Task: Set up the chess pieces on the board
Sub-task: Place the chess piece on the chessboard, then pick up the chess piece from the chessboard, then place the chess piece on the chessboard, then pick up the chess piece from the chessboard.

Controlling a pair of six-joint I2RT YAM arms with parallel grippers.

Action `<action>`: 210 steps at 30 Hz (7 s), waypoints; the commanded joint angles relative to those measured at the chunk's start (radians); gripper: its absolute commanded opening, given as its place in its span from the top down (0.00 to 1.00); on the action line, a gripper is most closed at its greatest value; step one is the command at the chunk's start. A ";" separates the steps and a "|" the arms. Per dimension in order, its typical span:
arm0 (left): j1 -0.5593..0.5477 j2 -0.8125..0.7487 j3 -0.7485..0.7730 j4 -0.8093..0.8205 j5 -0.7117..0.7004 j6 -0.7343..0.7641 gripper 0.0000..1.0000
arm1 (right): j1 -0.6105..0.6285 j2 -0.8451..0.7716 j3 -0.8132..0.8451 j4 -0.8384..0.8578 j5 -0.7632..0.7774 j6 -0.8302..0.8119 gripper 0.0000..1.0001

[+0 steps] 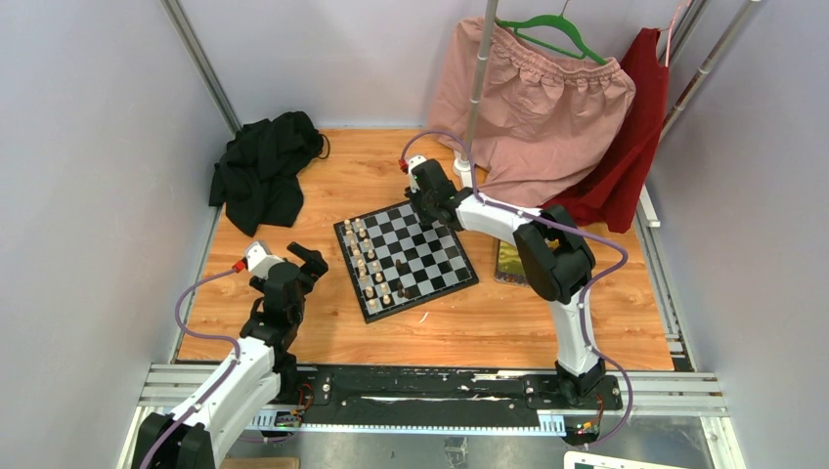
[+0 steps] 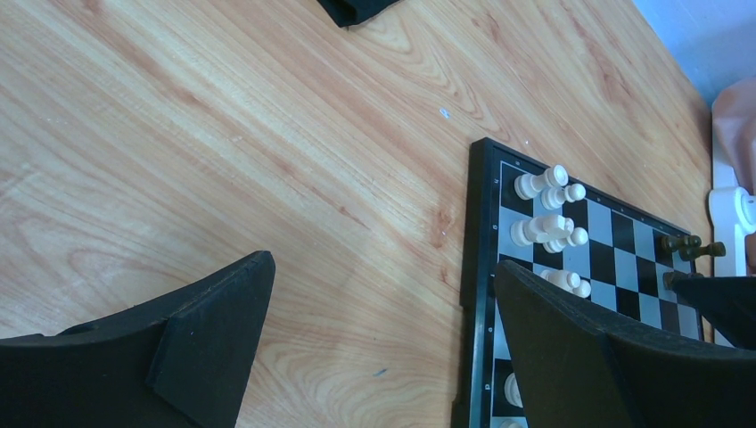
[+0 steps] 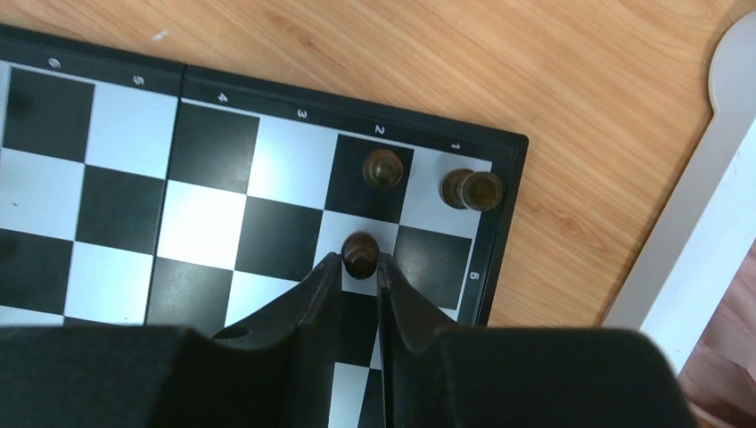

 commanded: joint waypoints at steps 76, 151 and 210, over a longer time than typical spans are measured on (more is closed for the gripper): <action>0.004 -0.069 -0.035 -0.019 -0.020 0.019 0.00 | 0.272 -0.159 -0.164 -0.065 -0.007 -0.001 0.98; 0.004 -0.074 -0.036 -0.024 -0.020 0.017 0.00 | 0.110 -0.281 -0.153 -0.162 0.078 -0.019 0.59; 0.004 -0.088 -0.043 -0.016 -0.009 0.024 0.00 | 0.436 -0.236 -0.227 -0.163 0.118 0.114 0.67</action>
